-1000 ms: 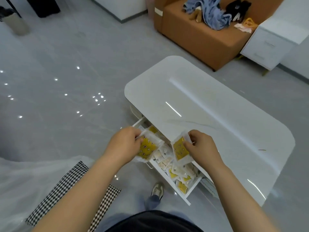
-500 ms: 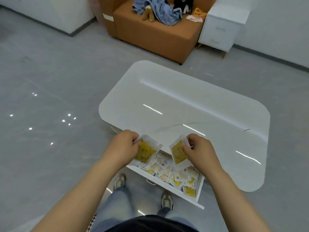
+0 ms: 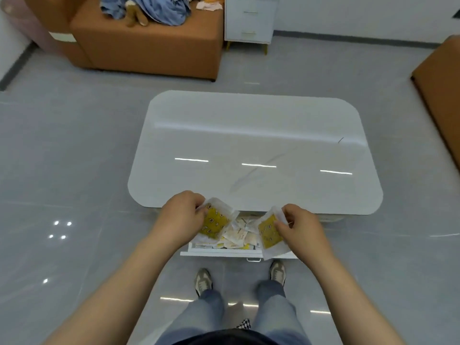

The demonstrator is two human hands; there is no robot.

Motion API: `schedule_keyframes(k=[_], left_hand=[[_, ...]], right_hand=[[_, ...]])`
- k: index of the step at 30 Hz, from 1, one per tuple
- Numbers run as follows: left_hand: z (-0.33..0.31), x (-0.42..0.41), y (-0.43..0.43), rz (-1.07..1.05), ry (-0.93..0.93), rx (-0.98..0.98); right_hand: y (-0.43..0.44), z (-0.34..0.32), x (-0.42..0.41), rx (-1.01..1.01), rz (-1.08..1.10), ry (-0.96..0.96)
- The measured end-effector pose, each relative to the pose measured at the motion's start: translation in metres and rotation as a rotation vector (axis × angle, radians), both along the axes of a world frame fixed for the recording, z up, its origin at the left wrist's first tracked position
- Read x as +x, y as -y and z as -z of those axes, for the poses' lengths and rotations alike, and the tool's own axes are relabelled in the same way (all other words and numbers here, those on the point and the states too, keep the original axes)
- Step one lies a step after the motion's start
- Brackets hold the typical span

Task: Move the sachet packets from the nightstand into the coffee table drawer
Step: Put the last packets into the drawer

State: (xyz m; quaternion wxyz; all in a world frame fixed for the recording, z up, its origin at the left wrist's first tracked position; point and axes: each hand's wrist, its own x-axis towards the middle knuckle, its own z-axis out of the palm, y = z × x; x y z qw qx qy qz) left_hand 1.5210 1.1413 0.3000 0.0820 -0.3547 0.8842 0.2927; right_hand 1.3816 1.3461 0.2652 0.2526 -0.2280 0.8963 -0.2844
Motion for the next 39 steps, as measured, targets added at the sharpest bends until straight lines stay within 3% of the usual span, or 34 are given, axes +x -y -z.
schedule_keyframes(k=[8,15,29,39], left_hand=[[0.024,-0.001,-0.018,0.072,-0.007,0.082],[0.062,-0.012,-0.060,0.055,-0.019,0.086],[0.240,-0.045,-0.077,0.015,-0.022,0.082],[0.377,-0.062,-0.061,-0.012,-0.084,0.059]], right_hand=[[-0.038,0.001,0.018,-0.003,0.126,0.007],[-0.070,0.036,-0.008,0.050,0.088,0.003],[-0.081,0.211,-0.039,0.047,0.085,0.021],[-0.051,0.349,-0.063,-0.068,0.101,0.015]])
